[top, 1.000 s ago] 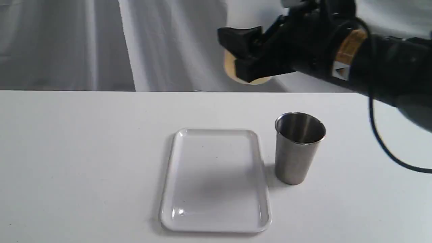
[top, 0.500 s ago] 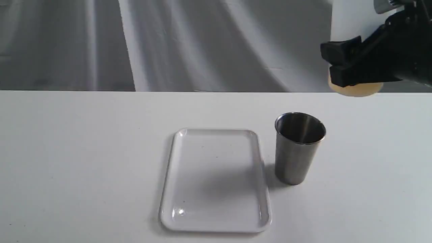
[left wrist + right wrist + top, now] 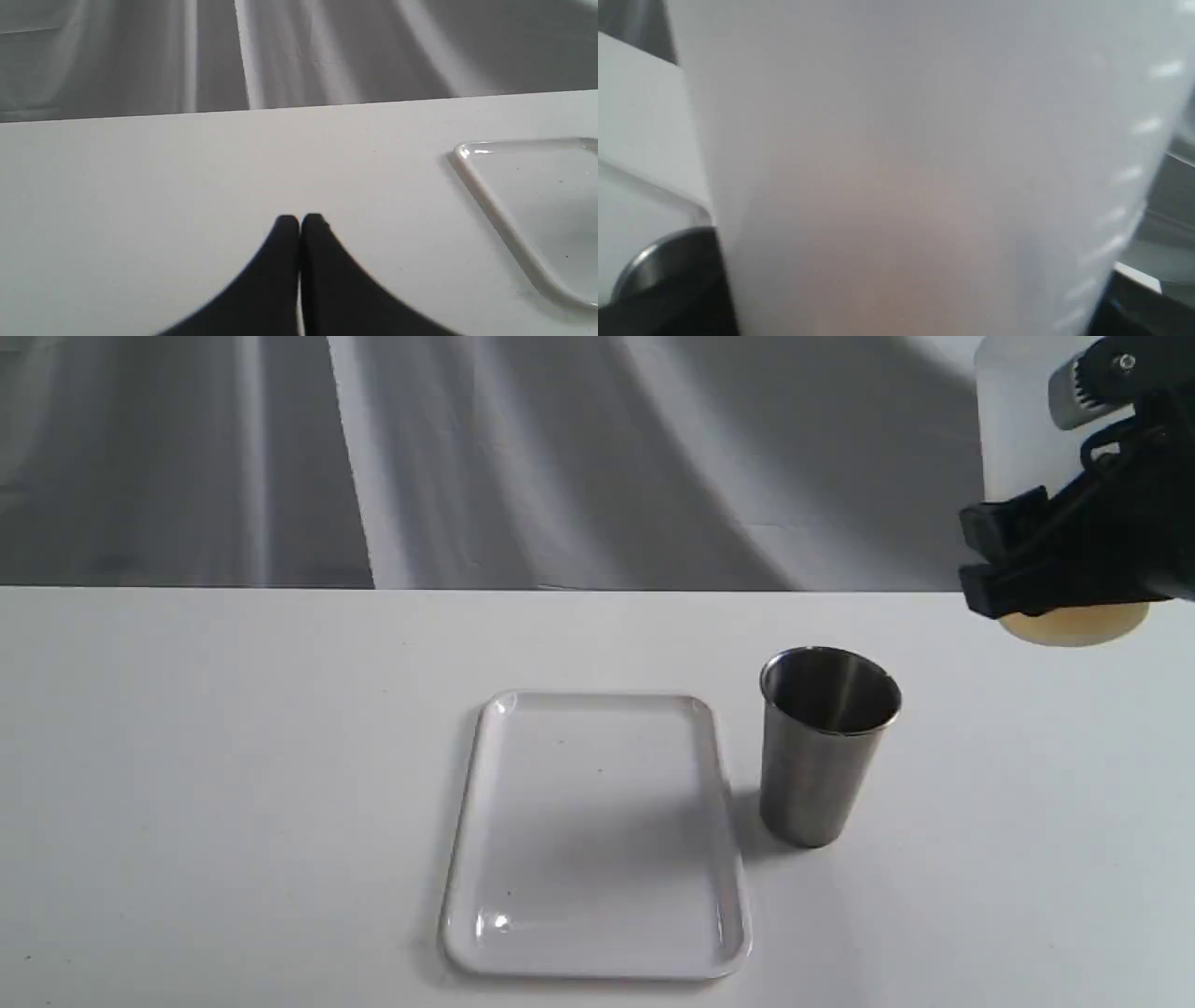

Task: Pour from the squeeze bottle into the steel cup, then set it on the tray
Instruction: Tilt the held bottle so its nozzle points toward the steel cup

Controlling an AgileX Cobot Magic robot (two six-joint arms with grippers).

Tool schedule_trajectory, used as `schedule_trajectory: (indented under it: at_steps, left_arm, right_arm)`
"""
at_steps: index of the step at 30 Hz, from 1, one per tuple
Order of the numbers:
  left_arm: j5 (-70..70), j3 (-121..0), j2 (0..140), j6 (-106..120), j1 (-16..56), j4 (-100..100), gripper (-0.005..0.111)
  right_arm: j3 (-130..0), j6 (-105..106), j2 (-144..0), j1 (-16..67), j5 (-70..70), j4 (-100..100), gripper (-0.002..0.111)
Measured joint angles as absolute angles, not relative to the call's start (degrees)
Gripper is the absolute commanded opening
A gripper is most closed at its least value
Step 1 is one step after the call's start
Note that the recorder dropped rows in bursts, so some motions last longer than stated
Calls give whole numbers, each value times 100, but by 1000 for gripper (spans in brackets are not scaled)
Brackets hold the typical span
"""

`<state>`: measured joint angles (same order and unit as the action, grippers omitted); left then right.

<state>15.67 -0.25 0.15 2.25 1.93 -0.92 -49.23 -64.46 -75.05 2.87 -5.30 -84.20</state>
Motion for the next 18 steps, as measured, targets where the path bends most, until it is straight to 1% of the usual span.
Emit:
schedule_trajectory:
  at_steps: [4,10,14,18]
  left_arm:
    - [1567,-26,15,225,193,-92,0]
    - [1567,-26,15,225,193,-92,0]
    - [1567,-26,15,225,193,-92,0]
    - [1567,-26,15,225,193,-92,0]
  right_arm:
    - [-4789,-6488,-7505,287,-954,-8815,0]
    - [-4641,-6523,-7530,287,-1948,-8893,0]
    - [-4615,-6523,-7742,287,-2406,-8872,0]
    - [-4615,-6533,-8030,461,-2760,-8862,0]
